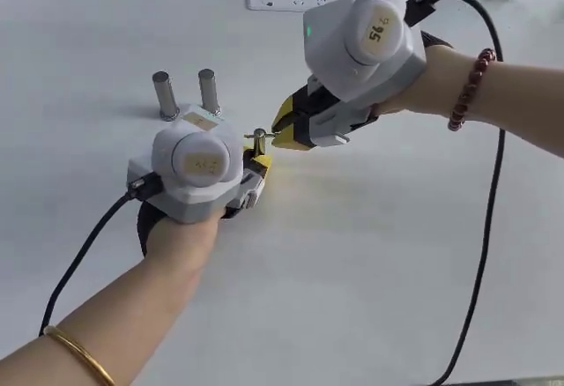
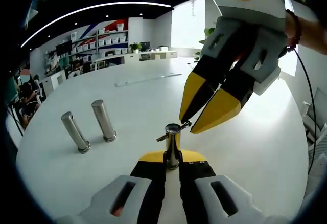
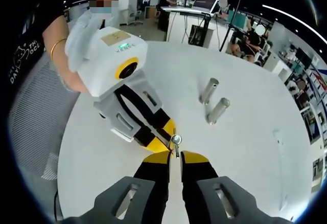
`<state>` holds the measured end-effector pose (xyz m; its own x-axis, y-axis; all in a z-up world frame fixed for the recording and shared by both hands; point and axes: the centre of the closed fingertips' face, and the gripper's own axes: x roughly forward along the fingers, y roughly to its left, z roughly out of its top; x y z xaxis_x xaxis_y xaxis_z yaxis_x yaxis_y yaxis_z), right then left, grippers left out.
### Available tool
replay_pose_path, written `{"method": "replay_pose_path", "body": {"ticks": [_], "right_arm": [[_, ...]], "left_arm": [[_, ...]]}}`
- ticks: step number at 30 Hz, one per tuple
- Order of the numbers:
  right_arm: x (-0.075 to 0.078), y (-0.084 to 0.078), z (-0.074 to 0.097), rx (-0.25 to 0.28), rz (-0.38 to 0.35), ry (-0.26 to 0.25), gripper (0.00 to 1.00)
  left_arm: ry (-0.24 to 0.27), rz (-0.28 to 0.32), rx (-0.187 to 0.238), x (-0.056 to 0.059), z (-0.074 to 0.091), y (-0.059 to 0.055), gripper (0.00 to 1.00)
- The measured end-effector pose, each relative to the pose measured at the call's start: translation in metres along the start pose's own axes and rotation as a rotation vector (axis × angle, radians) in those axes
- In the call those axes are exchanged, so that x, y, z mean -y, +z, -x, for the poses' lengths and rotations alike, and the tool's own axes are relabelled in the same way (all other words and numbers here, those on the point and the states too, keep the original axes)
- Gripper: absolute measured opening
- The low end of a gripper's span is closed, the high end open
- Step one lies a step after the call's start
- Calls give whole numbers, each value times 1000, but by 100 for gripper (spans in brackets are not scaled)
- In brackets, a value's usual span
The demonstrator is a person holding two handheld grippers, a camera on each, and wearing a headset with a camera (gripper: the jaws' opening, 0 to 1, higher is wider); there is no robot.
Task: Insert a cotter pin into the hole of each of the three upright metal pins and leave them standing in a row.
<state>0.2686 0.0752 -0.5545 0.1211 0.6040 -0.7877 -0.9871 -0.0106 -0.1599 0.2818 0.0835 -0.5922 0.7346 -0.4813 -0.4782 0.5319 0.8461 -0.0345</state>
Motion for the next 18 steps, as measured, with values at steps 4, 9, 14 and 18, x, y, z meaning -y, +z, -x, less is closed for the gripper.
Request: {"method": "replay_pose_path", "body": {"ticks": [4,9,14,18], "right_arm": [[0,-4,0,-18,-1,-7,0],[1,-3,0,-15,-1,-12,0],[0,0,-2,-9,-2,-9,0],[0,1,-3,-7,-1,-10,0]], "left_arm": [[-1,6,2,0,0,0,7],[0,7,3,0,-1,0,7],[0,7,4,1,-1,1,7],[2,8,5,1,-1,1,7]]}}
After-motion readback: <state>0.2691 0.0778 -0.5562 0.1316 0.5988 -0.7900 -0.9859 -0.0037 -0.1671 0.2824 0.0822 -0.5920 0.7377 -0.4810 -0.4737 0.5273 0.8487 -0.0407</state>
